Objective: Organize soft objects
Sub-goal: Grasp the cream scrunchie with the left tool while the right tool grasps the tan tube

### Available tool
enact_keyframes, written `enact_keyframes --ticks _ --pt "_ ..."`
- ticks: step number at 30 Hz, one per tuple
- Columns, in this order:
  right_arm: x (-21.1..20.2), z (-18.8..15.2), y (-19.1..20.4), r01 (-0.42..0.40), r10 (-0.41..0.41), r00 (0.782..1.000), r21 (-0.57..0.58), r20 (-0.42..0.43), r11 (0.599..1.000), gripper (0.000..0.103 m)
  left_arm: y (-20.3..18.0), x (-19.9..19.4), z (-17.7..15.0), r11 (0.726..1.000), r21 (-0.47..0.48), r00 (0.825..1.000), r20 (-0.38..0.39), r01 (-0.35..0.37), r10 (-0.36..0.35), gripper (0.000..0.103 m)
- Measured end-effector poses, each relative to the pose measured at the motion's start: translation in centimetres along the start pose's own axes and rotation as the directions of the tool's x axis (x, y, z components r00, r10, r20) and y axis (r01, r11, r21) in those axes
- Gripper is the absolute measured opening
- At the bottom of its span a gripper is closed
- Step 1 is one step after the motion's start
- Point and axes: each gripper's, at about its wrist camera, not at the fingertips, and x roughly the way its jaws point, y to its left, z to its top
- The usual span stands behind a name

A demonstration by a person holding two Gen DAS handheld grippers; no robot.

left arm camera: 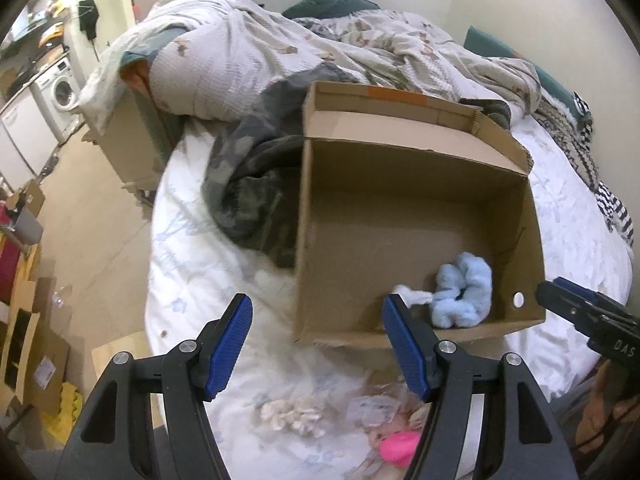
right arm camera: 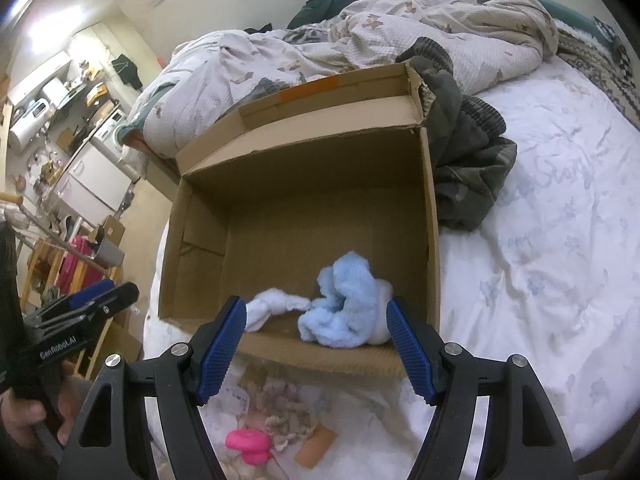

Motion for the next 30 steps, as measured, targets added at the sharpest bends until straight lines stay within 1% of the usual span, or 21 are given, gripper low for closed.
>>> enact_keyframes --ticks 2,5,7,9,11,13,15,17,20,21,22,23,24,26,27,28,29,30 --pt "-0.2 -0.7 0.0 -0.007 0.007 1.0 -0.005 -0.004 1.0 0.077 1.1 -0.2 -0.7 1.0 -0.015 1.0 -0.002 -0.016 0.016 0.065" --pt "-0.5 -1.8 0.1 -0.02 0.02 1.0 -0.015 -0.023 1.0 0.077 3.0 0.1 -1.9 0.998 -0.042 0.999 -0.029 -0.041 0.039 0.065" --pt "-0.6 -2.6 0.3 -0.025 0.024 0.999 -0.027 -0.037 0.999 0.077 4.0 1.2 -3.0 0.996 -0.034 0.994 -0.084 -0.077 0.074 0.065" --pt "-0.6 -3.3 0.3 -0.028 0.026 0.998 -0.033 -0.055 0.999 0.077 4.6 2.7 -4.0 0.996 -0.032 0.983 -0.166 -0.087 0.08 0.065" --pt "-0.3 -3.9 0.2 -0.033 0.031 0.996 -0.024 -0.08 0.999 0.077 5.0 4.2 -5.1 0.996 -0.064 0.968 -0.246 -0.064 0.046 0.065" --pt "0.1 -4.3 0.2 -0.038 0.037 0.994 -0.012 -0.106 0.999 0.077 5.0 5.6 -6.0 0.993 -0.109 0.948 -0.319 -0.039 0.002 0.065" --pt "0.5 -4.6 0.3 -0.047 0.046 0.991 -0.002 -0.127 0.999 0.077 4.7 6.6 -6.8 0.99 -0.139 0.929 -0.369 -0.012 -0.041 0.065" --pt "1.0 -5.0 0.4 -0.047 0.047 0.987 0.0 -0.154 0.999 0.077 4.1 7.8 -7.6 0.99 -0.143 0.908 -0.415 -0.004 -0.056 0.065" --pt "1.9 -5.7 0.2 -0.033 0.035 0.977 0.011 -0.212 0.999 0.077 3.8 9.0 -8.1 0.987 -0.161 0.896 -0.439 -0.015 -0.058 0.065" --pt "2.4 -6.0 -0.1 -0.022 0.026 0.971 0.017 -0.237 1.0 0.077 3.8 9.6 -8.3 0.985 -0.172 0.89 -0.451 -0.01 -0.07 0.065" --pt "3.0 -6.3 -0.4 -0.012 0.02 0.962 0.031 -0.272 0.999 0.077 3.6 10.1 -8.5 0.984 -0.178 0.88 -0.468 -0.007 -0.078 0.065" --pt "3.6 -6.7 -0.8 -0.007 0.022 0.952 0.049 -0.305 0.999 0.077 3.5 10.5 -8.7 0.984 -0.18 0.874 -0.478 -0.006 -0.083 0.065" --pt "4.3 -7.1 -1.2 -0.007 0.031 0.939 0.07 -0.343 0.998 0.077 3.3 11.0 -8.8 0.983 -0.185 0.868 -0.488 -0.001 -0.091 0.065" --pt "5.7 -8.0 -1.7 -0.03 0.076 0.903 0.116 -0.422 0.993 0.077 3.0 11.5 -8.9 0.983 -0.186 0.864 -0.495 -0.003 -0.091 0.063" --pt "6.3 -8.5 -1.9 -0.03 0.086 0.887 0.129 -0.454 0.991 0.076 2.8 11.7 -9.0 0.984 -0.18 0.863 -0.498 -0.005 -0.087 0.058" --pt "6.9 -9.0 -2.0 -0.027 0.091 0.871 0.139 -0.483 0.99 0.076 2.7 12.2 -9.0 0.984 -0.177 0.86 -0.502 -0.003 -0.087 0.049" --pt "7.3 -9.5 -2.0 -0.024 0.093 0.859 0.141 -0.504 0.99 0.072 2.5 12.5 -9.1 0.985 -0.173 0.856 -0.509 0.001 -0.09 0.044" --pt "7.7 -9.8 -2.0 -0.026 0.098 0.847 0.143 -0.523 0.989 0.063 2.2 12.7 -9.2 0.985 -0.171 0.85 -0.517 0.009 -0.097 0.036"
